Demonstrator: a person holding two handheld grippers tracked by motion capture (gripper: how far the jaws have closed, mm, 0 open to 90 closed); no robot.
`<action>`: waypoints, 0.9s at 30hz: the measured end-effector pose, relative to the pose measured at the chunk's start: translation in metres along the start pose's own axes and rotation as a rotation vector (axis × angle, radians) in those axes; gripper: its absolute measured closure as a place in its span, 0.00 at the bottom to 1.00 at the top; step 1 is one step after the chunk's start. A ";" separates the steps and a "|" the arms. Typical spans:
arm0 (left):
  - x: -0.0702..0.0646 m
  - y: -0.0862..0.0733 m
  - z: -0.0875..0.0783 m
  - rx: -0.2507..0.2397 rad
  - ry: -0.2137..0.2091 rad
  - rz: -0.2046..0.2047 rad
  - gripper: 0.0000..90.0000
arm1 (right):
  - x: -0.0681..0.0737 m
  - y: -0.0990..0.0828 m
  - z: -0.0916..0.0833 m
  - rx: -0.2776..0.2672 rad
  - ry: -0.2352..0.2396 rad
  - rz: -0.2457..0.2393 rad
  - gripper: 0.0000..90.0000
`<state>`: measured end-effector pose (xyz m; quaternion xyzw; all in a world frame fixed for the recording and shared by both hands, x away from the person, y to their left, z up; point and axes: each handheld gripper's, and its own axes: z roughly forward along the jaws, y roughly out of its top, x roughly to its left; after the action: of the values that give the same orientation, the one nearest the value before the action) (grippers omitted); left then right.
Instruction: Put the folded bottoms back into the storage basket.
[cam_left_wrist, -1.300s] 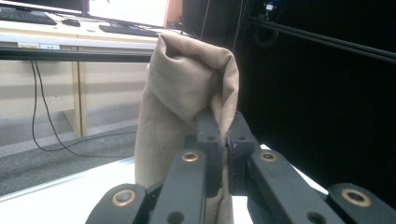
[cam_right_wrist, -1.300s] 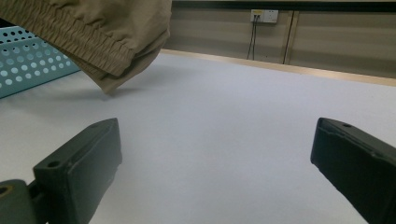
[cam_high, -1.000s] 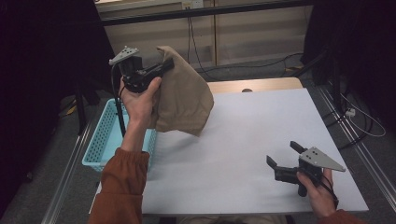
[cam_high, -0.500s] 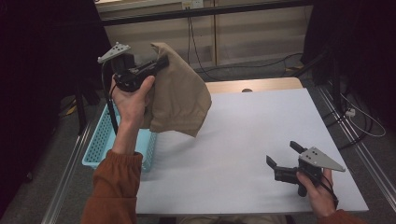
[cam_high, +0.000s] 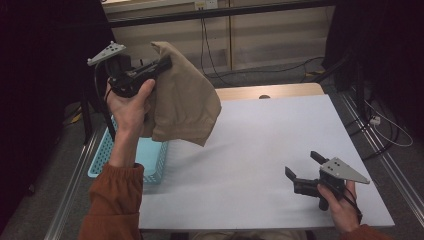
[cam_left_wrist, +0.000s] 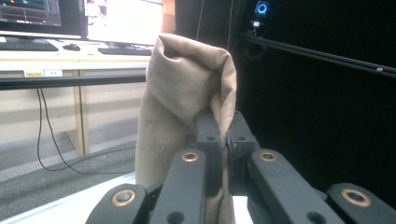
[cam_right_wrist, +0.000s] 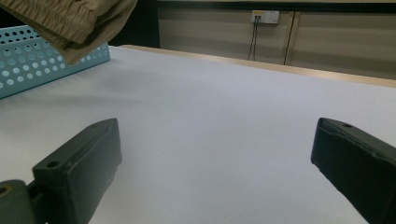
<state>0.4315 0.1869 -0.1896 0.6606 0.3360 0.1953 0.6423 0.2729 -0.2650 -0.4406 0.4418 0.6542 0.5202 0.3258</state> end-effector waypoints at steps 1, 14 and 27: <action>0.000 0.001 -0.002 -0.002 0.002 0.000 0.97 | 0.000 0.000 0.000 0.001 0.001 0.001 0.02; 0.003 0.017 -0.027 -0.024 0.018 0.039 0.97 | 0.000 0.000 0.000 0.001 -0.001 0.000 0.02; 0.009 0.029 -0.059 -0.070 0.053 0.048 0.97 | 0.000 -0.001 0.002 0.003 -0.001 0.001 0.02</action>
<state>0.4027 0.2365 -0.1564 0.6402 0.3300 0.2394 0.6511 0.2740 -0.2643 -0.4416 0.4430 0.6548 0.5189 0.3253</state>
